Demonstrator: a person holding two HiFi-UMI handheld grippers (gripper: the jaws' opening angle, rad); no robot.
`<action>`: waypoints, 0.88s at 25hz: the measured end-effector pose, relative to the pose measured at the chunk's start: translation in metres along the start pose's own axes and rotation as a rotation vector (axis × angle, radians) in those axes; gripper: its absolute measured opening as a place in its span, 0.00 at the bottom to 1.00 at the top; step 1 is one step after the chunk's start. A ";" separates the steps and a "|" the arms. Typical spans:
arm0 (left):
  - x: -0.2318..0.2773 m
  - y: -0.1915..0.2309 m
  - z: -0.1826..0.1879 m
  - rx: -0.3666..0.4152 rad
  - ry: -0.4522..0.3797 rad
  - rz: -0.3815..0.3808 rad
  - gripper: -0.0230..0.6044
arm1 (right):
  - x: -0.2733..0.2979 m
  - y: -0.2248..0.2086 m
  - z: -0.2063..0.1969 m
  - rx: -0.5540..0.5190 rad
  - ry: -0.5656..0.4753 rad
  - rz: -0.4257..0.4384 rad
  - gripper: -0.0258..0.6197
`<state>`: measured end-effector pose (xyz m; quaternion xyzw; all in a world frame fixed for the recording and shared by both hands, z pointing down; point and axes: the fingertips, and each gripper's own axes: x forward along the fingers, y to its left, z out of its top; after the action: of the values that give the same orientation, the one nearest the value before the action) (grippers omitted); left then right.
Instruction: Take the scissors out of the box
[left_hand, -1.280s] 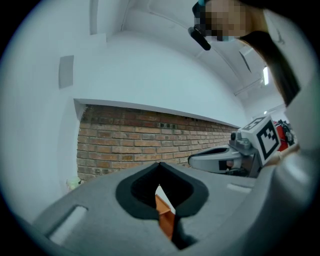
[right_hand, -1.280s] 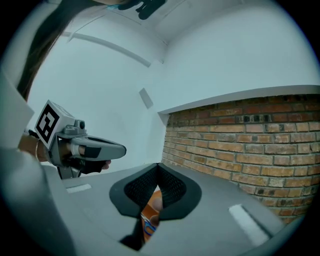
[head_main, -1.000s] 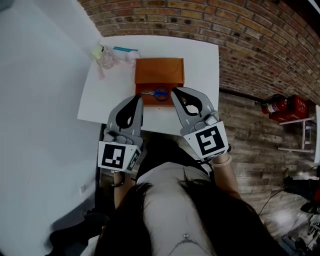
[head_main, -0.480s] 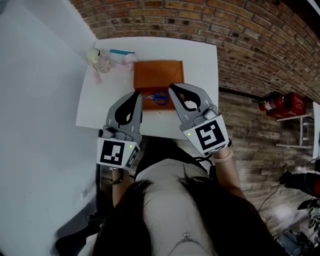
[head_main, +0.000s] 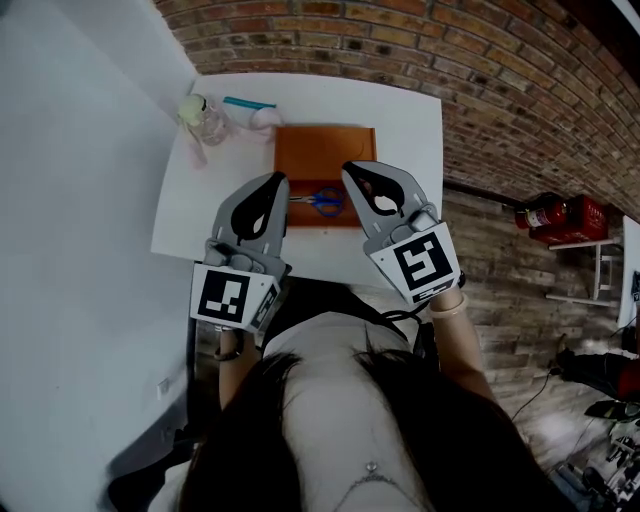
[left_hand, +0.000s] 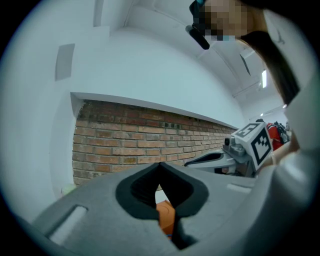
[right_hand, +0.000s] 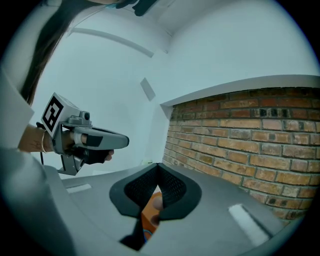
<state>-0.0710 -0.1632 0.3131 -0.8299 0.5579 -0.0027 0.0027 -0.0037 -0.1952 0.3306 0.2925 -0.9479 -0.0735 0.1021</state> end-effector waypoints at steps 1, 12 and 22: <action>0.001 0.002 0.000 -0.001 -0.001 -0.002 0.04 | 0.002 -0.001 -0.001 -0.003 0.008 0.001 0.05; 0.010 0.022 -0.004 -0.013 -0.011 -0.001 0.04 | 0.020 0.003 -0.035 -0.011 0.092 0.049 0.05; 0.012 0.050 -0.001 -0.028 -0.030 0.036 0.04 | 0.042 0.012 -0.071 -0.032 0.190 0.124 0.06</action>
<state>-0.1129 -0.1935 0.3141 -0.8197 0.5725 0.0175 -0.0007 -0.0275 -0.2146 0.4086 0.2375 -0.9489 -0.0542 0.2006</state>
